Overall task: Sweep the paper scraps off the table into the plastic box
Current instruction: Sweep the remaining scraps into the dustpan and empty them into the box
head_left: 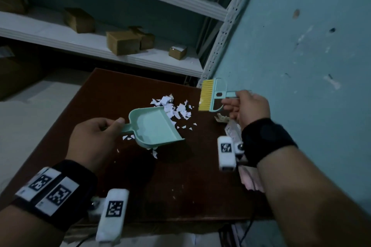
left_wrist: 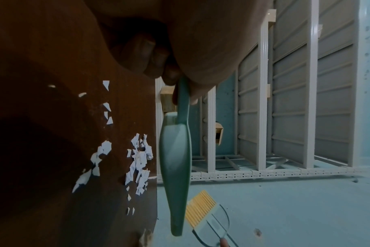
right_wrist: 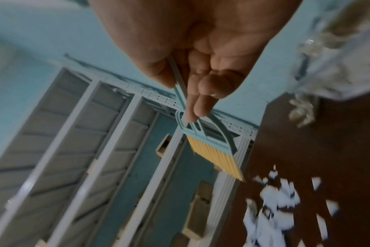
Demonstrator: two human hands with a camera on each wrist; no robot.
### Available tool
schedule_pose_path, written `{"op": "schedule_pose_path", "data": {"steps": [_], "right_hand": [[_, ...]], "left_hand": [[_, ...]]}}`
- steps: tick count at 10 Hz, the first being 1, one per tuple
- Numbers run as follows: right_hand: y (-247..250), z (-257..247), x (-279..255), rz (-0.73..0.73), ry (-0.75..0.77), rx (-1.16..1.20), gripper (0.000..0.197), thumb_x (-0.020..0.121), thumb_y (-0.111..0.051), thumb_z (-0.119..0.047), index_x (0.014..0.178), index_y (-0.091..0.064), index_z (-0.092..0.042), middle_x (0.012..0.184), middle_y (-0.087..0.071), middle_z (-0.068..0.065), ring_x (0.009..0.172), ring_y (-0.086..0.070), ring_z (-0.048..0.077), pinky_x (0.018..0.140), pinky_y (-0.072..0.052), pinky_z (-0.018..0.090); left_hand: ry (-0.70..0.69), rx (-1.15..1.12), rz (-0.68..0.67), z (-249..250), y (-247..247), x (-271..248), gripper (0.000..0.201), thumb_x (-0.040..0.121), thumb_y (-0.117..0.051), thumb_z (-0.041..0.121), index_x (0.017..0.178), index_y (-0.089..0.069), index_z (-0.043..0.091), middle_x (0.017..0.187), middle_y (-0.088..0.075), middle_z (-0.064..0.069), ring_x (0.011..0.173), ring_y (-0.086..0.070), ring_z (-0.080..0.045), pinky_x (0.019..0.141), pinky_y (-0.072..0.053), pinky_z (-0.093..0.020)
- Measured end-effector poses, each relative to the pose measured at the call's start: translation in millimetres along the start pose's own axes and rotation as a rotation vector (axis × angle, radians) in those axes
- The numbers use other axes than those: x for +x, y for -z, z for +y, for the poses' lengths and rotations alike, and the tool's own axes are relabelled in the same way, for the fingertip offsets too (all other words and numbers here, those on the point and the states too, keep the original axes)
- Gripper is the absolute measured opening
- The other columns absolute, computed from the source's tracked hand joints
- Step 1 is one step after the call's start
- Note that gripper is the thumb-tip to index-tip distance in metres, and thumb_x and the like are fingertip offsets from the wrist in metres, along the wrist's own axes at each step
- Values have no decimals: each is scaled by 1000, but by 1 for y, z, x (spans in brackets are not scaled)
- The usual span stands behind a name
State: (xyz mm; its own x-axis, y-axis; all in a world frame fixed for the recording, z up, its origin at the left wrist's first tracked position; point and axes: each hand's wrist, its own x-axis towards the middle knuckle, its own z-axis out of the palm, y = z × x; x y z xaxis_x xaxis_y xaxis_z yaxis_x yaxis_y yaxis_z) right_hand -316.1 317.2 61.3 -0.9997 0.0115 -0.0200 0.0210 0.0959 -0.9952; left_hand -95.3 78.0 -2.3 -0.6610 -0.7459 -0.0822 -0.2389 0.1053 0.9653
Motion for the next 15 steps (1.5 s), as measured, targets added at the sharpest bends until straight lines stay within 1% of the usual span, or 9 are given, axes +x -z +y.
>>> {"op": "schedule_pose_path", "data": {"steps": [3,5,6,7,8,10,12,13,15], "right_hand": [[-14,-38,100,-116,54,-947,16,97,-57,-20,95,-68,-7,87,-73,11,64,-63,23,56,-47,26],[-17,-13,131,-111,29,-1396,32,102,-54,-17,130,-66,-8,117,-71,12,85,-63,28,67,-48,29],[-24,-5,131,-142,41,-1453,33,108,-43,-20,122,-69,-6,123,-69,12,91,-60,27,80,-49,32],[-39,4,128,-206,38,-1497,38,106,-47,-34,89,-67,-7,113,-72,14,91,-62,30,84,-51,35],[-59,6,119,-225,39,-1349,38,99,-55,-35,93,-75,-2,96,-75,13,80,-68,29,73,-56,34],[-88,-13,88,-330,86,-1257,36,96,-58,-25,65,-68,-10,64,-68,1,52,-53,17,52,-40,26],[-65,-34,104,-157,157,-1364,35,99,-55,-31,89,-70,0,81,-66,15,66,-57,31,52,-37,29],[-56,-20,115,-141,105,-1333,24,97,-60,-29,99,-69,-6,105,-70,20,92,-65,33,74,-49,32],[-86,5,103,-217,97,-1482,34,105,-52,-26,110,-69,3,121,-69,22,94,-59,33,81,-47,36]], "left_hand": [[-35,18,-5,-1,-1,12,31,97,-69,39,77,-76,17,65,-70,-12,47,-54,-15,49,-39,-25],[-54,31,-26,-5,-1,17,31,96,-70,40,75,-77,18,64,-72,-9,52,-62,-18,50,-43,-27],[-63,42,-30,-7,0,20,30,96,-69,40,76,-77,19,62,-71,-8,47,-61,-11,45,-43,-25],[-63,30,-23,-10,1,23,31,96,-69,39,76,-77,18,62,-71,-10,42,-58,-7,39,-42,-19],[-57,20,-16,-10,2,25,33,97,-68,40,75,-77,17,59,-69,-6,39,-55,-4,41,-40,-22],[-62,-4,2,-12,12,26,36,96,-70,42,72,-77,16,62,-70,-12,50,-54,-18,54,-42,-28],[-43,-47,34,-13,24,28,36,95,-70,42,72,-76,16,46,-59,8,48,-48,-14,56,-39,-29],[-34,-39,45,-13,28,27,35,96,-69,41,73,-77,17,40,-54,14,47,-44,-13,53,-35,-28],[-38,-2,62,-15,31,31,35,97,-69,39,72,-76,16,48,-52,4,48,-45,-16,51,-35,-28]]}}
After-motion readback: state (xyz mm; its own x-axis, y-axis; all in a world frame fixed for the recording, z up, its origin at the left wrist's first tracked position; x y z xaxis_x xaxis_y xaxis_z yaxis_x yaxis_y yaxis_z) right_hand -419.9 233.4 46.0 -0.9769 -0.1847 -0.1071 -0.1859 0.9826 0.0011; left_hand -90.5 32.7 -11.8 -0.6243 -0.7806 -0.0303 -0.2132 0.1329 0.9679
